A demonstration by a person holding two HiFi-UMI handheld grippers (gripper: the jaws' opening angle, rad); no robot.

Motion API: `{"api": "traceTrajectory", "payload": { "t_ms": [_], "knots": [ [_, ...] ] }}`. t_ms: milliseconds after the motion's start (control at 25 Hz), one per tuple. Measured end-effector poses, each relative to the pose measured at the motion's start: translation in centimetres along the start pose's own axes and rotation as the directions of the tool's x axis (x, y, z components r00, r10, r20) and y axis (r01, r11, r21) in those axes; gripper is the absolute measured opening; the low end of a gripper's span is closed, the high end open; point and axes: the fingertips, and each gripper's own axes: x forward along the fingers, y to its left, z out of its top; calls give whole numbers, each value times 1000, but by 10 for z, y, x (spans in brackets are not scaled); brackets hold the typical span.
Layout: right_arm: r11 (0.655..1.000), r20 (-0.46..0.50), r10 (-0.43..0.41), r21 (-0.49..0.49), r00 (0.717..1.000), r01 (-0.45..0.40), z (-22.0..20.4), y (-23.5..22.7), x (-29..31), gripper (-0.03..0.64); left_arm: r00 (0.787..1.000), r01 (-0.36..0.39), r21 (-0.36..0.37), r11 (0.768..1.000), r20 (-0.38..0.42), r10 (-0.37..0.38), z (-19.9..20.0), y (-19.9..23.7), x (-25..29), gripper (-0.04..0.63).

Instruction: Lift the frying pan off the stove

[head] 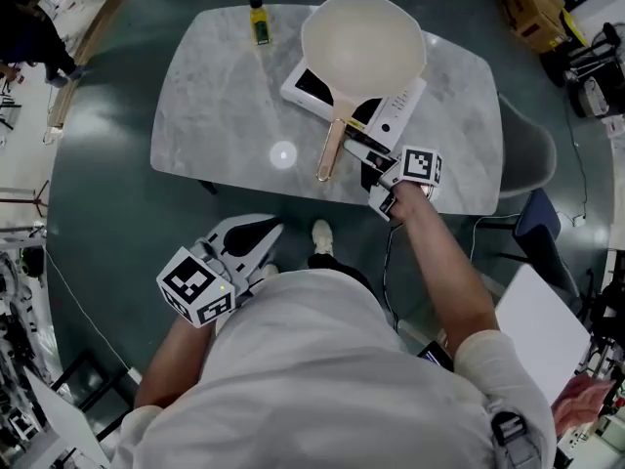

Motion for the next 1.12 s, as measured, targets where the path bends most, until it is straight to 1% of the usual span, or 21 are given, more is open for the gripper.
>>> {"api": "traceTrajectory", "payload": {
  "t_ms": [200,360,480,600,760,840,1040,1120],
  "knots": [
    [994,-34,80,72,996,-78,23,-10,36,299,997,-79,-25,997,9,79,10,12,10,20],
    [985,-61,99,145,993,-90,33,-22,60,307,990,-142,-49,989,14,142,16,25,14,20],
    [983,-79,126,145,989,-113,40,-20,75,307,984,-179,-61,982,15,180,18,31,13,20],
    [977,-87,142,170,986,-126,44,-20,85,304,977,-210,-71,975,16,212,20,36,12,20],
    [968,-87,167,203,982,-147,48,-22,96,271,970,-242,-82,967,20,244,24,43,14,20],
    [964,-85,178,214,980,-157,51,-23,100,240,967,-253,-88,963,21,256,25,46,16,20],
    [961,-91,190,222,978,-167,55,-23,106,197,961,-273,-97,957,16,276,26,51,19,20],
    [961,-87,191,221,978,-168,57,-23,108,162,959,-280,-98,955,14,282,27,52,20,20]
  ]
}}
